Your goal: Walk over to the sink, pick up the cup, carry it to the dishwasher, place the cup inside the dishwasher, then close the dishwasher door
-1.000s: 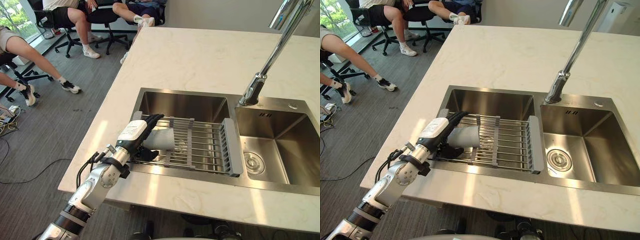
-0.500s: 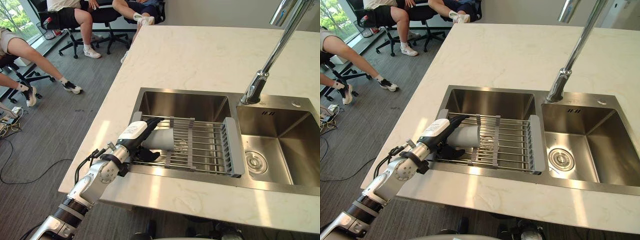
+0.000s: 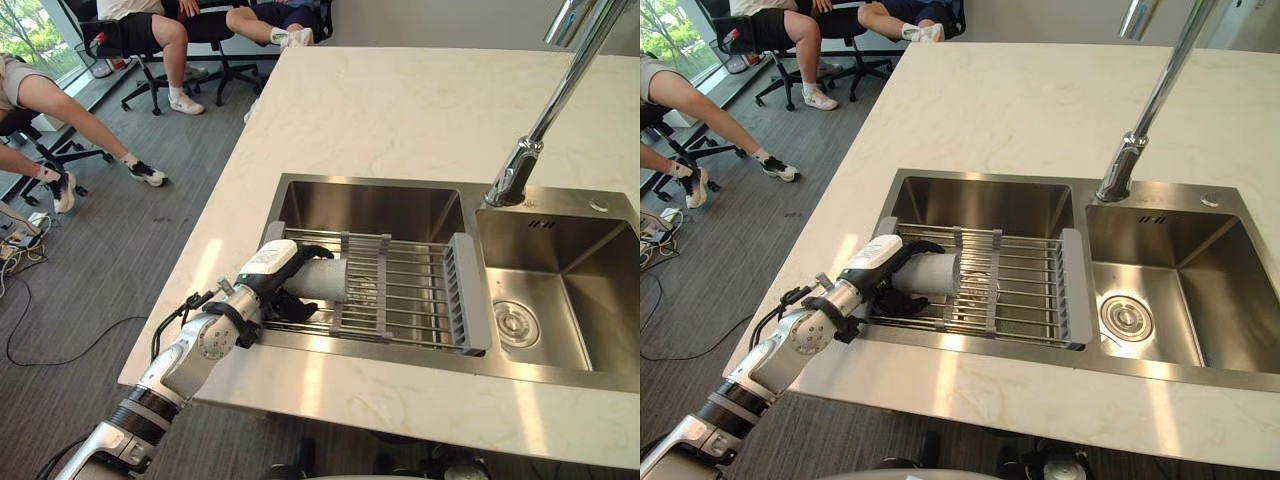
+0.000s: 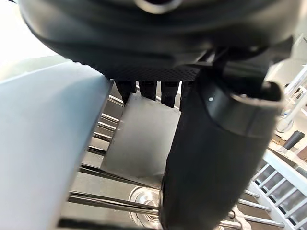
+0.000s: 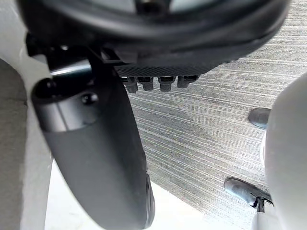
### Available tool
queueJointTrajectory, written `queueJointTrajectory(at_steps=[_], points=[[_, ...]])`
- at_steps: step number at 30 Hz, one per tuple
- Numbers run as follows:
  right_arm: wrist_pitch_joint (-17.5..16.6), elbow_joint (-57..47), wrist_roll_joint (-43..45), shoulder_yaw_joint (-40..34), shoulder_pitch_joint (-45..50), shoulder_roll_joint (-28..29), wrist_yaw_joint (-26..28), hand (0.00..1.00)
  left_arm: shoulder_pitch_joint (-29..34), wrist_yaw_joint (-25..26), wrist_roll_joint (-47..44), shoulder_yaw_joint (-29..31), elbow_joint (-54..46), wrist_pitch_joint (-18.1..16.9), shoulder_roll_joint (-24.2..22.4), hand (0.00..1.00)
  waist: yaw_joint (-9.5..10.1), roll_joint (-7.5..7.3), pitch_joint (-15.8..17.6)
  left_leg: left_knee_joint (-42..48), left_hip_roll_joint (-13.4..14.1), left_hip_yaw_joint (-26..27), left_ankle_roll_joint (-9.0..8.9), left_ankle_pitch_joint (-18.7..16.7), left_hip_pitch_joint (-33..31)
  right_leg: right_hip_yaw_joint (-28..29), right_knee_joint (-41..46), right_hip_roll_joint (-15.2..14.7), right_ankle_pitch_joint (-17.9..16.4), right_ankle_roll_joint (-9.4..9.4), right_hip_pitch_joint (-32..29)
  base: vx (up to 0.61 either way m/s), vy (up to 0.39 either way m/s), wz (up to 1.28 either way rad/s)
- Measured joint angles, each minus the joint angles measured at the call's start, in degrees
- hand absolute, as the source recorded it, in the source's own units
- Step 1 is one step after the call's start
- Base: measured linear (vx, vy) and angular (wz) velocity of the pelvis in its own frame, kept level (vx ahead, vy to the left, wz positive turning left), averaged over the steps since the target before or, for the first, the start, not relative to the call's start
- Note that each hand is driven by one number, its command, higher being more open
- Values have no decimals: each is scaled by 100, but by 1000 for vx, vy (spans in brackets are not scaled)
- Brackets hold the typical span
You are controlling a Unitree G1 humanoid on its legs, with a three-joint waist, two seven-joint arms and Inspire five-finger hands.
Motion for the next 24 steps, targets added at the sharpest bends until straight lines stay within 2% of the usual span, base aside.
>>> queueJointTrajectory(at_steps=[18, 24], points=[[-10, 89, 29, -104, -44, 56, -3, 100, -130, 93, -304, 21, 90, 52, 84, 0, -76, 1, 0, -52, 19, 58, 0, -1, 40, 47, -55, 2, 16, 21, 42, 1, 1, 0], [-32, 100, 37, -113, -28, 55, -10, 100, 250, 291, -503, 452, -501, 178, 63, 0, -5, 3, 1, -52, 50, 105, -8, -18, 37, 108, -19, 22, -3, 7, -1, 0, 0, -5]])
